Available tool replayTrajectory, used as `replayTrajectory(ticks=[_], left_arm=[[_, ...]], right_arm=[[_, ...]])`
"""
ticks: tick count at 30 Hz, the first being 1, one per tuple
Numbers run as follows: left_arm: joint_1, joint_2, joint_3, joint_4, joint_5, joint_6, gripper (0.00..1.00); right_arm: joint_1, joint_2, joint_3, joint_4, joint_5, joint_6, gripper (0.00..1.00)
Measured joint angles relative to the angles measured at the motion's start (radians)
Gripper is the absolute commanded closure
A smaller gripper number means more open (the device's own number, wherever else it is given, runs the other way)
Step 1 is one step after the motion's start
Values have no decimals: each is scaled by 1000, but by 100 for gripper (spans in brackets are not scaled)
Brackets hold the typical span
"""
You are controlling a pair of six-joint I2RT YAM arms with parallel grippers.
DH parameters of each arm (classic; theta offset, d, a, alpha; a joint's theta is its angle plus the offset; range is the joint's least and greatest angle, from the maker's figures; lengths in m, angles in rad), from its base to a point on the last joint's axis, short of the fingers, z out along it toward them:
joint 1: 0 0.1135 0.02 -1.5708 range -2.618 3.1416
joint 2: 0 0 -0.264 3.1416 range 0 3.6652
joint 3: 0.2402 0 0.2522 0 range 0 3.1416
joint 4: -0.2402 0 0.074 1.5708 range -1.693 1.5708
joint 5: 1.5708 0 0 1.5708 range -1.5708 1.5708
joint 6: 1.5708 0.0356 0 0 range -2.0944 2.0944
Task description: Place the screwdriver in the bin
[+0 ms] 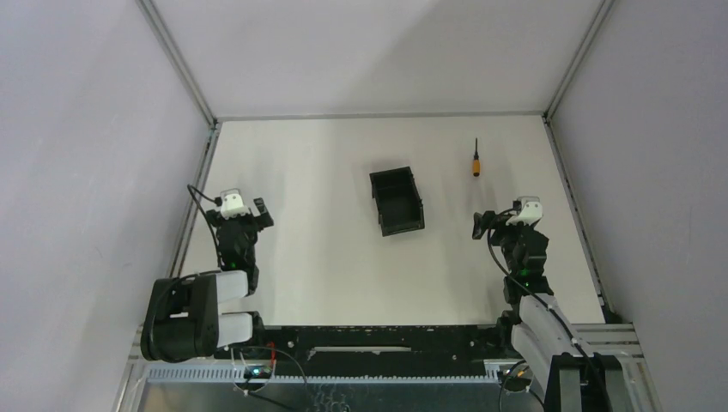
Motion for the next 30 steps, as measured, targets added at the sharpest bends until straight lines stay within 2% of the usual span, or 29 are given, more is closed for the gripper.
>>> replayTrajectory(ticks=[4,8,10,13,19,25,30], left_arm=[[0,0,0,0,0,0,0],[0,0,0,0,0,0,0],[0,0,0,0,0,0,0],[0,0,0,0,0,0,0],[0,0,0,0,0,0,0],[0,0,0,0,0,0,0],[0,0,0,0,0,0,0]], right_arm=[[2,0,7,-18,-10,1,0],[2,23,166,-203,-6,14,0],[2,72,317,-312,1,23,0],[2,212,649,-504,12,58,2],[9,571,1247,-887,88,103,6],[32,999,1722,-1244,162,91,11],[42,1283,2000,-1443,165,85,14]])
